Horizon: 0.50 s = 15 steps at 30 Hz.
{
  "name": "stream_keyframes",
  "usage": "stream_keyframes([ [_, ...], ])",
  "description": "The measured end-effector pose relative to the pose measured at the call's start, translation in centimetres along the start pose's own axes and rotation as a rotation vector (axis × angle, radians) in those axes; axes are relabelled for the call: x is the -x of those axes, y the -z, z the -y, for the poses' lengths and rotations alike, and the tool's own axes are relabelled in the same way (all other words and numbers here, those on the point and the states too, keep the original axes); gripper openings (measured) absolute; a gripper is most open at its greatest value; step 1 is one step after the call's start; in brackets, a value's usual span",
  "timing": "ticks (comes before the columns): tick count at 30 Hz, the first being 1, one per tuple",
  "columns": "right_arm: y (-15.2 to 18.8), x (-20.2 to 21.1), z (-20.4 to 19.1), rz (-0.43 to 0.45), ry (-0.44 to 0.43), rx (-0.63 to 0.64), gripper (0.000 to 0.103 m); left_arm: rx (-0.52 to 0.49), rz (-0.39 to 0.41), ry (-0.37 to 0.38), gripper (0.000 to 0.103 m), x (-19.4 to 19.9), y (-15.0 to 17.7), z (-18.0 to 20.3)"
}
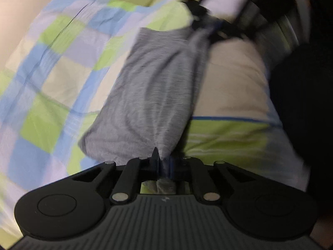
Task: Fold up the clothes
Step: 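Lift the grey pants with both grippers and carry them to the chair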
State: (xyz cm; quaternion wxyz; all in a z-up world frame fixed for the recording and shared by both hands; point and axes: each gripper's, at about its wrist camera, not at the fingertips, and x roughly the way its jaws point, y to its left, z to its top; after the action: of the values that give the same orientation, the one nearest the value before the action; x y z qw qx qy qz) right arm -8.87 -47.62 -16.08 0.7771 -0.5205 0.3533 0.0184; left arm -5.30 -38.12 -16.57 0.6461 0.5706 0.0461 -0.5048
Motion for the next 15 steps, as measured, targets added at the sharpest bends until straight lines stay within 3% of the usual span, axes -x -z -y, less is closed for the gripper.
stream_keyframes([
  [3,-0.1,-0.1,0.4,-0.011,-0.007,-0.017,0.008,-0.025,-0.003,0.037,0.002,0.2,0.2,-0.9],
  [6,-0.2,0.6,1.4,-0.008,0.003,-0.023,0.007,-0.128,-0.005,0.062,0.002,0.7,0.2,-2.3],
  [9,-0.4,2.0,2.8,0.003,0.028,-0.030,0.006,-0.194,0.013,0.033,0.002,1.8,0.0,-3.5],
  [11,-0.8,3.4,3.9,0.013,0.054,-0.031,0.006,-0.229,0.035,-0.025,0.002,3.3,-0.4,-4.9],
  [15,-1.5,5.2,4.5,0.015,0.072,-0.050,0.006,-0.229,0.053,-0.020,0.002,4.3,-0.4,-4.6],
])
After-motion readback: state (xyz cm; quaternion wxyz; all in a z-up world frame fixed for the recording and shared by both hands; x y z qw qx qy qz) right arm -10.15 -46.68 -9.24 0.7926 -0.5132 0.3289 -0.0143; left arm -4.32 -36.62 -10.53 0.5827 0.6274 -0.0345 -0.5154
